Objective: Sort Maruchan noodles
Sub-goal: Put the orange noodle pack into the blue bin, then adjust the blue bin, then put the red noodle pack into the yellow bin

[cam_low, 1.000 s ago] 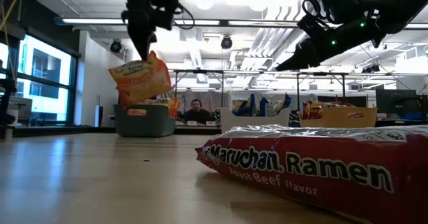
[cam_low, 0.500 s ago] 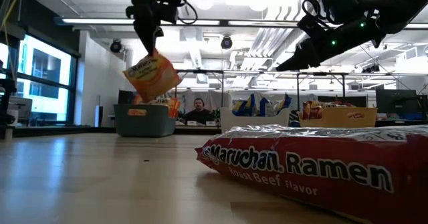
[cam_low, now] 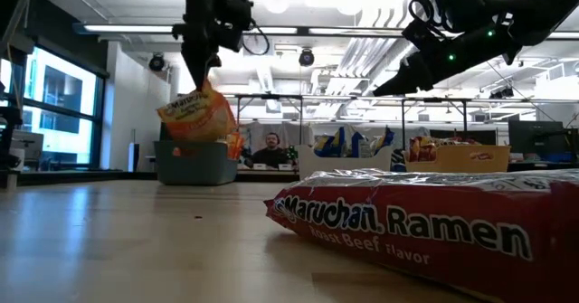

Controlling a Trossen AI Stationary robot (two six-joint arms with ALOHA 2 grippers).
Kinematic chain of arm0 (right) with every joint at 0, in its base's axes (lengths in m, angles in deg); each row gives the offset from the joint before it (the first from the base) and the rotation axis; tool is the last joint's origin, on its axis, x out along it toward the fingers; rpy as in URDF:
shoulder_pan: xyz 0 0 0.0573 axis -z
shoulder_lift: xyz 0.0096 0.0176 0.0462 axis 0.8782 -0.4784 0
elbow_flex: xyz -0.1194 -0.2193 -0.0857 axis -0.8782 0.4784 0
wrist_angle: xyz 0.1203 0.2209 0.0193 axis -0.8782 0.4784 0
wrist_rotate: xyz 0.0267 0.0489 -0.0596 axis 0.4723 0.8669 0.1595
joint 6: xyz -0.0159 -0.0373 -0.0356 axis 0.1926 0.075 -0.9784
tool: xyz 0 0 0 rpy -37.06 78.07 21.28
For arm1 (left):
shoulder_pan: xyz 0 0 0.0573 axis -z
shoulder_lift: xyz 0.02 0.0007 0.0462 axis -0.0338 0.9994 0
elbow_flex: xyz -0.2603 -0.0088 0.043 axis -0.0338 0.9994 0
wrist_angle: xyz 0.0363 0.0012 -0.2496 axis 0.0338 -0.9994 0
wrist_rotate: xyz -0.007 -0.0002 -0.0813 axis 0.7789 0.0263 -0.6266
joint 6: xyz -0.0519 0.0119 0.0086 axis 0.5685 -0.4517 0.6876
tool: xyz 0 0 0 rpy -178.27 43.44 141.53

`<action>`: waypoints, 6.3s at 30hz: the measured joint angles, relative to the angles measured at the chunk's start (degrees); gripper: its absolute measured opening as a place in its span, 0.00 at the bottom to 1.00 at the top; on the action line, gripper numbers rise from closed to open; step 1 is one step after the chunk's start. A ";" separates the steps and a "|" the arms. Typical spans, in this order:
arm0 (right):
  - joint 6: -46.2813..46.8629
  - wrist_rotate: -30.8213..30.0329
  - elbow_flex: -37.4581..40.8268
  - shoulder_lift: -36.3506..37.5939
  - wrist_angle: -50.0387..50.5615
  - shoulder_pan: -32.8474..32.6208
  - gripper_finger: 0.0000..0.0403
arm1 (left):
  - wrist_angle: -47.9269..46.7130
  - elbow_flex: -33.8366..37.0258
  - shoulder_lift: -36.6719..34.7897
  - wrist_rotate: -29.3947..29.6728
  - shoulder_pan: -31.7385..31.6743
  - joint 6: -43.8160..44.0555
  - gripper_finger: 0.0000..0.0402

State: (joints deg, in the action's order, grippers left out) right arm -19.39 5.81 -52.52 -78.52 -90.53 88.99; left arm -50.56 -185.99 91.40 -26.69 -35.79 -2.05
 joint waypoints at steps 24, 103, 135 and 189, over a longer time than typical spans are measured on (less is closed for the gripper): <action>0.00 1.36 0.00 0.00 0.69 0.00 0.00 | 1.59 0.02 5.77 0.24 -1.89 5.18 0.05; 0.15 1.49 0.00 -0.02 2.99 0.02 0.00 | 5.11 17.59 1.07 13.11 2.32 -10.11 0.06; 0.15 1.49 -0.02 -0.02 3.17 0.02 0.00 | 6.86 14.07 3.28 15.91 4.14 -0.98 0.42; 2.89 0.98 -0.02 -0.02 4.20 -0.31 0.00 | 82.16 68.35 -27.51 6.15 34.30 30.68 0.02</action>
State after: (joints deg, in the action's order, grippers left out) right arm -16.50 6.79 -52.54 -78.54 -86.33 88.68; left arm 31.60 -117.64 63.89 -20.54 -1.50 28.62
